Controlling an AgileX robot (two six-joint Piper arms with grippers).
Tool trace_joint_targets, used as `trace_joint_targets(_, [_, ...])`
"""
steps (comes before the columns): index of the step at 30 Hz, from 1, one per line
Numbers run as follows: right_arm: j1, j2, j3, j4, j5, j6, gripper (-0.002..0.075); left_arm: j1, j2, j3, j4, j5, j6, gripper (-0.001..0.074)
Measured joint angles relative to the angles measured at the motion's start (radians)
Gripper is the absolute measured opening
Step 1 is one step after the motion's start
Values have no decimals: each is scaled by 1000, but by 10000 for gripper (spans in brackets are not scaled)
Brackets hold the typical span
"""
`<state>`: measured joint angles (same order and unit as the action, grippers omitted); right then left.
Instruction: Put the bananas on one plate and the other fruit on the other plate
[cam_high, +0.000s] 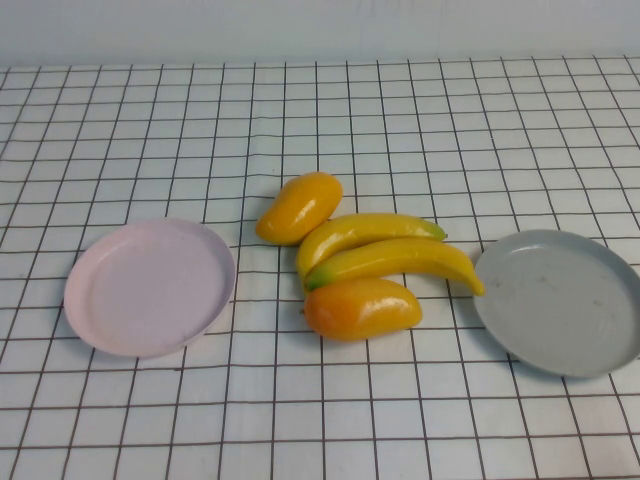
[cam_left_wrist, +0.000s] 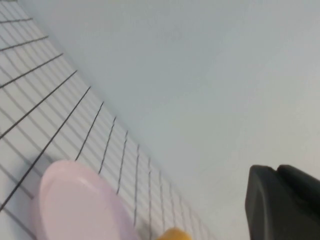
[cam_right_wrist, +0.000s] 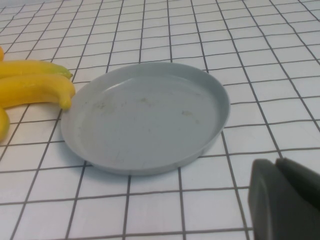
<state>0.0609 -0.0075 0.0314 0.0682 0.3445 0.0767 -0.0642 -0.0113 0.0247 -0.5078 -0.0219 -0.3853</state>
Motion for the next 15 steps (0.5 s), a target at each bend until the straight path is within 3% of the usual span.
trace_joint_targets(4, [0, 0, 0, 0, 0, 0, -16, 0, 0, 0, -50, -95, -18, -4])
trace_joint_targets(10, [0, 0, 0, 0, 0, 0, -16, 0, 0, 0, -3, -97, -20, -4])
trace_joint_targets(15, [0, 0, 0, 0, 0, 0, -16, 0, 13, -187, 287, 270, -1, -4])
